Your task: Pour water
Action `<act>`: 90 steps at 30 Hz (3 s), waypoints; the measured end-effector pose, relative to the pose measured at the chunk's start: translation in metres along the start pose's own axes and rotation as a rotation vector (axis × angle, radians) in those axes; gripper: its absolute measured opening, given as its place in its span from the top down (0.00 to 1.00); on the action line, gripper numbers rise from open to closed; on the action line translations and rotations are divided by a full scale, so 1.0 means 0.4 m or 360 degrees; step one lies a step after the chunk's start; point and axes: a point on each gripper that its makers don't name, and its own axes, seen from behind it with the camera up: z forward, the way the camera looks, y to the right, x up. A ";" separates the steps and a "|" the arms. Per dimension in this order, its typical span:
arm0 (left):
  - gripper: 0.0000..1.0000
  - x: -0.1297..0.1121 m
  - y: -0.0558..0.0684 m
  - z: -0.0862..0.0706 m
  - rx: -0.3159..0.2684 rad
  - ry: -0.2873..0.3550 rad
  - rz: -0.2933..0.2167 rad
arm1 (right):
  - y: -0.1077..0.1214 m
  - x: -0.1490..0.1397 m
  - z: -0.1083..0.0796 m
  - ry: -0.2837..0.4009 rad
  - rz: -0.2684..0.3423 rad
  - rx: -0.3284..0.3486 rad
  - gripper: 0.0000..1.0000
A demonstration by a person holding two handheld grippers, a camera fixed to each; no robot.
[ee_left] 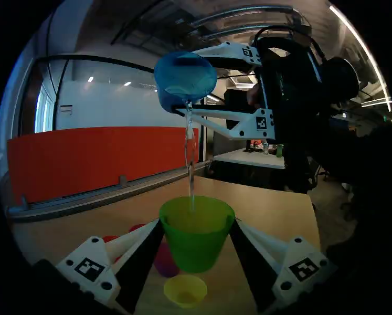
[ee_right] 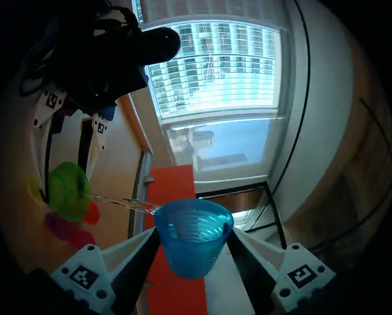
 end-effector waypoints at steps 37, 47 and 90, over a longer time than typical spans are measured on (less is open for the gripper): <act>0.14 -0.002 -0.001 0.001 -0.0003 -0.0001 -0.0010 | 0.023 0.040 0.012 0.0013 -0.0278 -0.0028 0.12; 0.14 -0.002 0.001 0.003 -0.0002 -0.0002 -0.0011 | 0.027 0.057 0.013 0.0017 -0.0364 -0.0041 0.12; 0.14 0.008 -0.006 -0.002 0.0013 0.0004 -0.0005 | 0.007 0.066 -0.022 0.0099 0.0486 0.0032 0.12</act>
